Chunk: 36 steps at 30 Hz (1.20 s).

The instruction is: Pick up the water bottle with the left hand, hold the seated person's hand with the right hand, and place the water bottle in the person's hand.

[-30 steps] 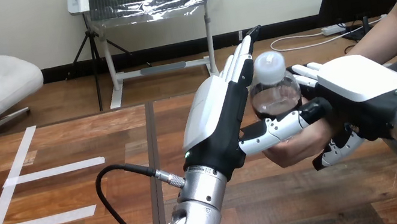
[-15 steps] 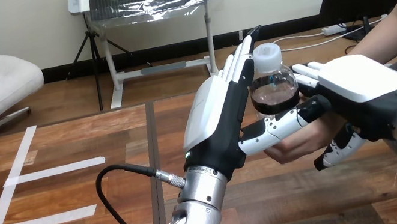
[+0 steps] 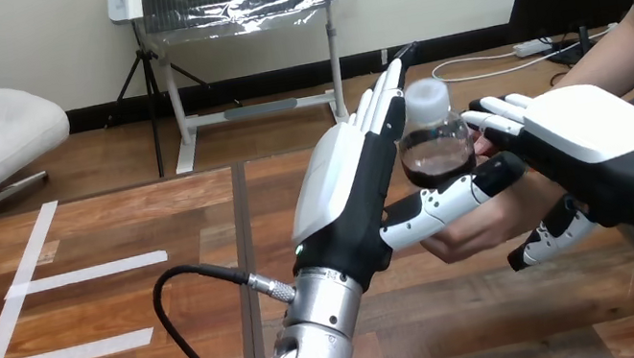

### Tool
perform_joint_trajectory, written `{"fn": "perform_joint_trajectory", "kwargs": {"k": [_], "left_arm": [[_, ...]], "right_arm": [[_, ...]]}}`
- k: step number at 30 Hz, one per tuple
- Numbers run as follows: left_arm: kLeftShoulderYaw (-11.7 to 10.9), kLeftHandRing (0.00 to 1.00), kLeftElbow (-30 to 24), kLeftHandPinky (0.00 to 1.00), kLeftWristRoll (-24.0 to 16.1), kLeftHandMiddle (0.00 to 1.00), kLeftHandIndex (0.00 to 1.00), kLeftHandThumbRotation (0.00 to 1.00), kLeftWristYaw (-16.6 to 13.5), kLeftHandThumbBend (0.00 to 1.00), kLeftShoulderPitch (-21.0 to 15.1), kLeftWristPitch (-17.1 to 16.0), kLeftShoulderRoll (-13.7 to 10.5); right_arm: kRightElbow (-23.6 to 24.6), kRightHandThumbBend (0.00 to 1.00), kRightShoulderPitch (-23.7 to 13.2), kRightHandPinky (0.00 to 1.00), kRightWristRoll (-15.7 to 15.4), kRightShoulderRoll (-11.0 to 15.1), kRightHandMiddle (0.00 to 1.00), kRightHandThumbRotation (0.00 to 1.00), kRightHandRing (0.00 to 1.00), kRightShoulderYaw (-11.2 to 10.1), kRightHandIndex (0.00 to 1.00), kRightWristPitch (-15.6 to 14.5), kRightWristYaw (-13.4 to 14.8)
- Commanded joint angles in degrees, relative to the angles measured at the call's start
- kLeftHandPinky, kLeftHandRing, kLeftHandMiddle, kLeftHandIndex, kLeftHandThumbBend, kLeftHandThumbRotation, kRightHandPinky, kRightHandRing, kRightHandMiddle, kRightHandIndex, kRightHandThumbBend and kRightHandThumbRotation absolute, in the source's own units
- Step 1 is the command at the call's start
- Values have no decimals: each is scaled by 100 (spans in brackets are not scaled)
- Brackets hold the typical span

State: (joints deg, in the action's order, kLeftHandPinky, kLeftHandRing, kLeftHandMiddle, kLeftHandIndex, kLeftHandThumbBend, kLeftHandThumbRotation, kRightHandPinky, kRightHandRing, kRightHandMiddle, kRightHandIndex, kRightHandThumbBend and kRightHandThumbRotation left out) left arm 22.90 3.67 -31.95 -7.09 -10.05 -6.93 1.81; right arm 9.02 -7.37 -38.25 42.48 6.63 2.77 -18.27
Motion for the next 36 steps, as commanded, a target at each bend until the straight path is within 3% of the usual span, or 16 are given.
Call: {"fn": "perform_joint_trajectory", "kwargs": {"k": [1,16,22,36], "left_arm": [[-62,100,-330,100,40,100,100,92,-49,99,-115,-142,-39],[-103,100,-362,100,47,100,100,99,-170,89,-41,-254,-75],[-107,100,-450,100,96,100,100,100,-171,86,51,-235,-62],[-158,100,-703,100,473,100,100,100,-300,78,475,-390,51]], "right_arm": [[228,90,-74,89,66,-116,98,6,98,-300,93,39,322],[418,85,135,86,143,-216,97,8,97,-399,91,0,535],[514,83,274,84,256,-367,96,8,95,-517,89,73,722],[637,57,664,76,365,-929,91,19,90,-694,85,512,1771]]}}
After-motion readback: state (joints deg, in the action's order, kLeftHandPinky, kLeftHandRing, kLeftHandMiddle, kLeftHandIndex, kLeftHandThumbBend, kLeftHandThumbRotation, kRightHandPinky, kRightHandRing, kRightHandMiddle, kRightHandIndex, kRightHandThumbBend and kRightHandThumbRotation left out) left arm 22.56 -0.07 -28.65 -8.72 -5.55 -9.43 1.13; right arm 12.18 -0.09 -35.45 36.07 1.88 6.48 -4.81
